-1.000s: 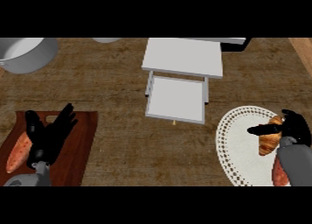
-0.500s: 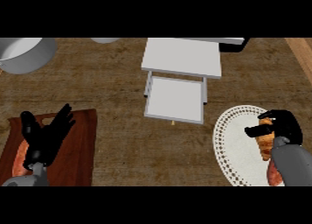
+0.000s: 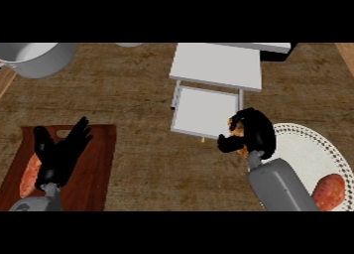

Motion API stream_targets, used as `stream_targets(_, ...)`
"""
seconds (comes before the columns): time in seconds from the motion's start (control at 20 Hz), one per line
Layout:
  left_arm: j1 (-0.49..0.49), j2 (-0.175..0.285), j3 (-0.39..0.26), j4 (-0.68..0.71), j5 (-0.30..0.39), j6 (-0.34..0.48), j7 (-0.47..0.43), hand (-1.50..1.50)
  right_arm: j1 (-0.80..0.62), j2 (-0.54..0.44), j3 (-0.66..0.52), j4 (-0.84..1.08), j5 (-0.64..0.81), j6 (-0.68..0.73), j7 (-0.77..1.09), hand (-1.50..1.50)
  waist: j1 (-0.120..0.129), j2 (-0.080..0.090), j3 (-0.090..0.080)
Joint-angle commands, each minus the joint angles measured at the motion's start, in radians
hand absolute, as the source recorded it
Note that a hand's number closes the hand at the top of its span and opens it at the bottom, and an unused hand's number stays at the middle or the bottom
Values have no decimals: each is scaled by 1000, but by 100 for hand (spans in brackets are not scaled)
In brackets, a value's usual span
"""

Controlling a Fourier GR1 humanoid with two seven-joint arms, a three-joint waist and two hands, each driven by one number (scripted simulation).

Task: Pick the croissant from the placemat and place it in the tiered shelf

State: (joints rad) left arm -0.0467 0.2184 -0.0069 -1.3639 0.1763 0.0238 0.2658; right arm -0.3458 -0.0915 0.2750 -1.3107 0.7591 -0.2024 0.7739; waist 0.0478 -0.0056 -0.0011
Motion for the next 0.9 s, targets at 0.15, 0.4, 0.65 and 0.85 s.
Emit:
stream_targets(0.15,-25,-11,-15,16,-2,-1,36,0,-209,89,438,-170,-3,-31,161,150,21,-4,-1)
stream_targets(0.4,6,6,12,27,-12,12,10,0,-394,91,525,-365,143,-20,497,150,-29,-11,-1)
stream_targets(0.65,-1,-14,1,49,-18,17,17,0,-569,91,480,-453,155,108,698,150,-44,-11,-2)
stream_targets(0.85,-4,19,26,19,5,-3,52,0,-707,91,355,-407,138,165,711,150,-34,-8,-1)
